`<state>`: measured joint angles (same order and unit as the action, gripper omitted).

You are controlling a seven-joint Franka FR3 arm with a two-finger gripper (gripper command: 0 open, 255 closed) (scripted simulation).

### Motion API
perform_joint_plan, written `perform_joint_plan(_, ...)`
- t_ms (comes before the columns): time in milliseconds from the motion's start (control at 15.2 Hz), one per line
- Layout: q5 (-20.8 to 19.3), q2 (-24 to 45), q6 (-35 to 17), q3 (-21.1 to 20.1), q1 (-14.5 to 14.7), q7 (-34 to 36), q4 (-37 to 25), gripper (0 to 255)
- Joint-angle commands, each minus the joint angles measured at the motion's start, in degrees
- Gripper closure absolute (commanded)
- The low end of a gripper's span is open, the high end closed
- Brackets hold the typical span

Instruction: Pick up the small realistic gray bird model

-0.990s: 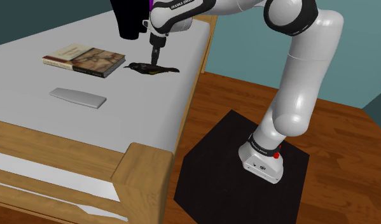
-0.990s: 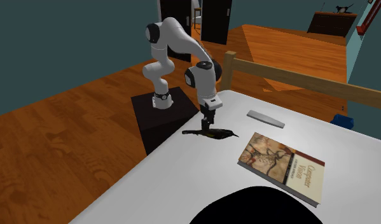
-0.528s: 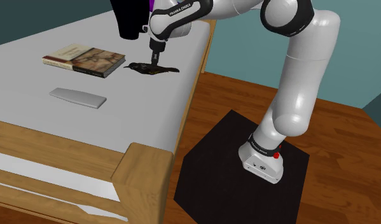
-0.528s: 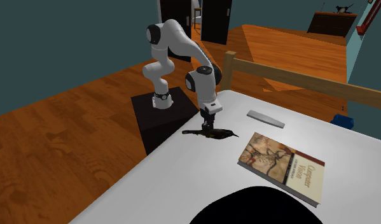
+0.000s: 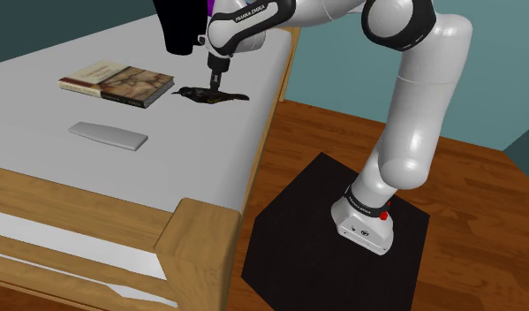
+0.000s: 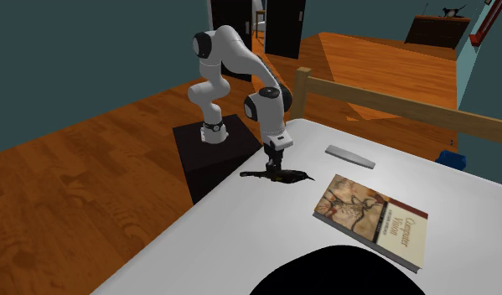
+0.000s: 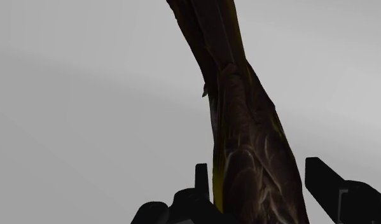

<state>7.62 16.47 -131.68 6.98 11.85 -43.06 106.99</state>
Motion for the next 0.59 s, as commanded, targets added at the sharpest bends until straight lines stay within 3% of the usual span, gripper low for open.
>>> perform_joint_plan(0,-0.10,-0.29,0.61,0.03,0.02,0.09,-0.27,255)
perform_joint_plan(528,-0.87,-2.63,6.03,0.27,0.12,0.87,-3.39,255)
